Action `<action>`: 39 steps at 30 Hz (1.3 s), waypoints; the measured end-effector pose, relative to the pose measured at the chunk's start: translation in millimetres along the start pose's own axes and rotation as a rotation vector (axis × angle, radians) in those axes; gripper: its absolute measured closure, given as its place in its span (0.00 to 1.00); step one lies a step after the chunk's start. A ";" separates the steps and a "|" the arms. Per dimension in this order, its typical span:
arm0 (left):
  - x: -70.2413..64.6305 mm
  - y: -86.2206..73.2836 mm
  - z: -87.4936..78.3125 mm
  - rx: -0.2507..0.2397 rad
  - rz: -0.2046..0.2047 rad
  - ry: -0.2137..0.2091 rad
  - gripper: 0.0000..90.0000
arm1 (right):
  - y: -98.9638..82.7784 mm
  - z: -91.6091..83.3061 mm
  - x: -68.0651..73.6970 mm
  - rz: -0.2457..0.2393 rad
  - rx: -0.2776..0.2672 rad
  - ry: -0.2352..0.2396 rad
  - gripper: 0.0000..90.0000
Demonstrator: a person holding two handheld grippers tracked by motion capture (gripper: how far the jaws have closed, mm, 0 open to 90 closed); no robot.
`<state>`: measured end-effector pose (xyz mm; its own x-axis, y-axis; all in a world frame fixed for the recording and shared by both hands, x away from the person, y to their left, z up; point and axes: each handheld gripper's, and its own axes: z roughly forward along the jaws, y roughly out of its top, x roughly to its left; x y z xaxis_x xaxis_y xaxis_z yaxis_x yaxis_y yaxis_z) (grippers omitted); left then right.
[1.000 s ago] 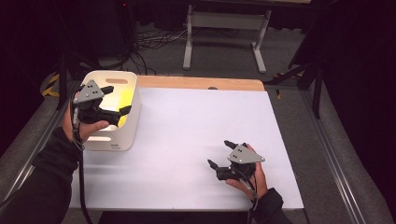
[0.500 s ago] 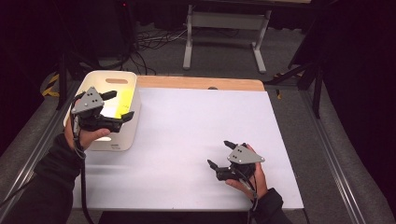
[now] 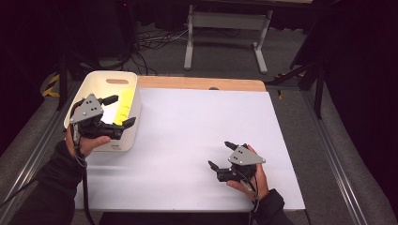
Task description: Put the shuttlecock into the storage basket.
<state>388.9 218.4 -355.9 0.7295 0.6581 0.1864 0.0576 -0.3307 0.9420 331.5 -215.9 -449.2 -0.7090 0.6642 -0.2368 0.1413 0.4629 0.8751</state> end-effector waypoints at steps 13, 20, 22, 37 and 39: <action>-11.5 0.6 -0.8 -0.019 0.027 -0.012 0.11 | -0.2 -0.2 0.1 -0.002 0.002 0.000 0.17; -18.3 1.7 1.2 -0.031 0.038 -0.036 0.11 | -0.3 0.0 0.3 -0.003 0.004 0.001 0.17; -21.6 2.1 2.6 -0.036 0.043 -0.045 0.11 | -0.3 0.0 0.2 -0.003 0.005 0.001 0.17; -32.9 1.3 4.7 -0.051 0.065 -0.064 0.11 | 0.2 -0.9 0.8 -0.006 0.001 -0.001 0.17; -33.5 1.4 4.3 -0.054 0.070 -0.067 0.11 | 0.4 -1.0 1.0 -0.007 0.002 -0.001 0.17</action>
<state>367.5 193.1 -361.9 0.7745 0.5875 0.2345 -0.0302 -0.3360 0.9414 330.2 -215.6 -448.7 -0.7090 0.6616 -0.2439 0.1372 0.4687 0.8726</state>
